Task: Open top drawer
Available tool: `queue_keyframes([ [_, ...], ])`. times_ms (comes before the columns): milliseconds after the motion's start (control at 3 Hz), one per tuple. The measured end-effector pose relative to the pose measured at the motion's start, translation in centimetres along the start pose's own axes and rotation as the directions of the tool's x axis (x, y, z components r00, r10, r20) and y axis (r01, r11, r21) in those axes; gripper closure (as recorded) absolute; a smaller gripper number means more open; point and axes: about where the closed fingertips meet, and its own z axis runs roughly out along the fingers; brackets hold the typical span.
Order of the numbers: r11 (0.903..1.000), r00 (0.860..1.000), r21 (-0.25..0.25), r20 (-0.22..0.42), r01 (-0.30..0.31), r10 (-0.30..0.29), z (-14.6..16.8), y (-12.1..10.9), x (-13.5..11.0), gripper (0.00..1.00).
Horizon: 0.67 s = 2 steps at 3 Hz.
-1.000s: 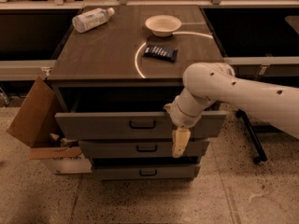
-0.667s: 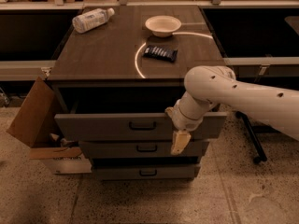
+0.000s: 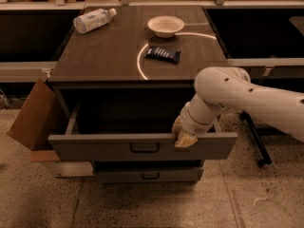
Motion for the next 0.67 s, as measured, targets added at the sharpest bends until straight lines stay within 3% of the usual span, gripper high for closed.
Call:
queue_keyframes([
  [333,1.0,1.0,0.0,0.0,0.0,0.0,-0.94,-0.09,-0.28,0.65],
  [667,1.0,1.0,0.0,0.0,0.0,0.0,-0.93,-0.09,-0.29,0.42],
])
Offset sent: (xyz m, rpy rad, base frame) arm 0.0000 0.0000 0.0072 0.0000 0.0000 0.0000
